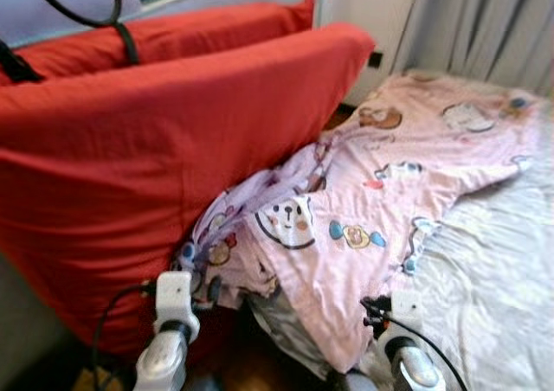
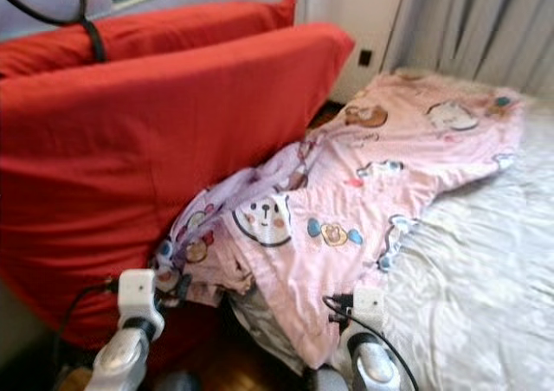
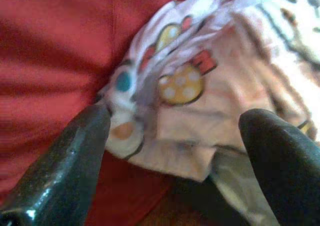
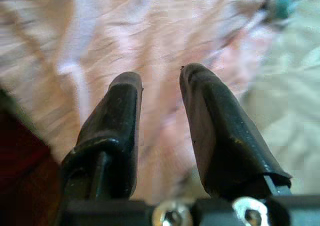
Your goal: Clean up the room
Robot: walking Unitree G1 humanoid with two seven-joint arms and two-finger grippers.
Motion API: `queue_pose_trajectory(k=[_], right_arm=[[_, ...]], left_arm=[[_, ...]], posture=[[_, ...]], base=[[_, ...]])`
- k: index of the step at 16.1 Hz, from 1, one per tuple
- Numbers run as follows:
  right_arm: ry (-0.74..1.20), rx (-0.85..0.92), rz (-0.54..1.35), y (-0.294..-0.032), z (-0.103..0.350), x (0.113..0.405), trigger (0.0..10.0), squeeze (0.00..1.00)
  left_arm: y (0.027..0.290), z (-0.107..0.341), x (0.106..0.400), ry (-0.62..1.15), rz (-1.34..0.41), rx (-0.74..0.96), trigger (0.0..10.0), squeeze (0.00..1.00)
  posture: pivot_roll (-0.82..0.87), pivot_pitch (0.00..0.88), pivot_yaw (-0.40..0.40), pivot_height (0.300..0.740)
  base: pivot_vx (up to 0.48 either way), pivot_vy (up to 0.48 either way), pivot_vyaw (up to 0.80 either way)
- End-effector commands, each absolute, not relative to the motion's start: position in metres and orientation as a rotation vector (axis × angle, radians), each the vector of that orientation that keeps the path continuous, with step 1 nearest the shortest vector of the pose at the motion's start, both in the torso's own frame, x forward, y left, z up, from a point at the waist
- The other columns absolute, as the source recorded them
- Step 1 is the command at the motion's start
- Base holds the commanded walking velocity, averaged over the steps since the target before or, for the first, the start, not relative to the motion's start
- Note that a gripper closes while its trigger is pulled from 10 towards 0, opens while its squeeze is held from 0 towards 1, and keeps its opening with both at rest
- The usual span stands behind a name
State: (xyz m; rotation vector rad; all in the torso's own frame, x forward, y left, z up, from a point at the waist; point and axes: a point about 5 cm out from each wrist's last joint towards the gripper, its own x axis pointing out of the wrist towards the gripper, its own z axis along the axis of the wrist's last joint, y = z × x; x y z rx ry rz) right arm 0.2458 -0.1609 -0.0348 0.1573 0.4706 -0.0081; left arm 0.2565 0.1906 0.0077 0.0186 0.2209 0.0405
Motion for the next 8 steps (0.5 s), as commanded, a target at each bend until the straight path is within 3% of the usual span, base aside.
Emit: queue_pose_trajectory(k=[1,2,3,8], right_arm=[[0.496,0.186,-0.008,-0.158,-0.037,0.246,10.0,0.0],[0.502,0.201,-0.013,-0.158,-0.037,0.247,10.0,0.07],[0.569,0.267,-0.057,-0.16,-0.041,0.247,10.0,1.0],[0.607,0.368,-0.17,-0.167,-0.039,0.254,10.0,1.0]], left_arm=[[0.195,0.01,0.256,0.219,0.058,0.012,10.0,0.0],[0.195,0.01,0.256,0.215,0.058,0.013,10.0,0.0],[0.194,0.015,0.256,0.199,0.053,0.014,10.0,0.0],[0.199,0.03,0.252,0.163,0.021,0.042,10.0,0.0]], posture=[[-0.04,0.0,0.003,0.607],[-0.03,0.0,0.002,0.607],[-0.01,0.016,0.002,0.607],[0.05,0.102,0.023,0.607]], base=[[0.0,0.0,0.0],[0.0,0.0,0.0],[0.0,0.0,0.0],[0.0,0.0,0.0]])
